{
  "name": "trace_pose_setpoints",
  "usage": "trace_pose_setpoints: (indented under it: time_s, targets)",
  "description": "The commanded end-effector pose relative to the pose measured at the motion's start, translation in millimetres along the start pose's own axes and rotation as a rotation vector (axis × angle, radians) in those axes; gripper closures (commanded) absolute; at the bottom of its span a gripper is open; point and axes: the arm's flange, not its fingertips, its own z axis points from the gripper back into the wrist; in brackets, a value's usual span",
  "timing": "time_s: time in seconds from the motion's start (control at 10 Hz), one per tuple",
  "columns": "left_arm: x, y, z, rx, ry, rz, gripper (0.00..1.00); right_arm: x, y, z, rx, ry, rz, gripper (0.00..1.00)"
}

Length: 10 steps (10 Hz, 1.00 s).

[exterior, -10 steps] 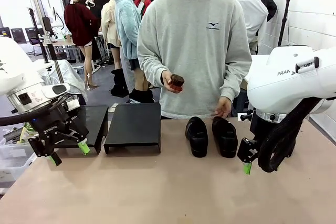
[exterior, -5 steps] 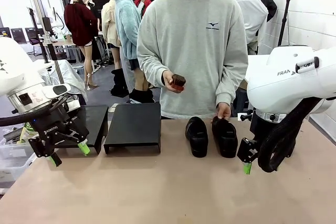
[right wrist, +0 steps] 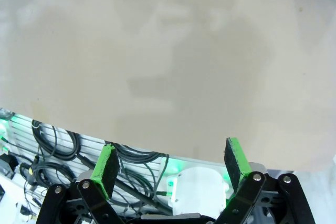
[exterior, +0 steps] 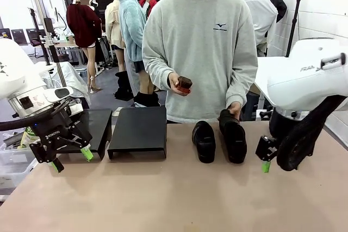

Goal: Organize the shoes by placing them on the stand.
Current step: Pick up one Shoe and place it in the middle of the table.

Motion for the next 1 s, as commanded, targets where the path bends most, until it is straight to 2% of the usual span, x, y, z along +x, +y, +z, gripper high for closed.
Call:
trace_pose_setpoints:
  time_s: [0.0, 0.2, 0.7, 0.8, 0.9]
  targets:
    - [-0.9, 0.4, -1.5, -0.003, 0.007, -0.001, 0.00, -13.2, -25.2, 6.2, 0.028, -0.007, -0.014, 0.00]
    - [-0.9, 0.4, -1.5, -0.003, 0.007, -0.001, 0.00, -13.3, -35.3, 5.8, 0.067, -0.007, -0.013, 0.00]
    - [-0.9, 0.4, -1.5, -0.003, 0.007, -0.001, 0.00, -8.7, -36.1, 10.9, 0.066, -0.019, -0.001, 0.00]
    - [-0.9, 0.4, -1.5, -0.003, 0.007, -0.001, 0.00, -6.4, -39.6, 12.7, 0.061, -0.055, 0.012, 0.00]
    - [-0.9, 0.4, -1.5, -0.003, 0.007, -0.001, 0.00, 5.0, -48.0, 16.5, 0.061, -0.129, 0.121, 0.00]
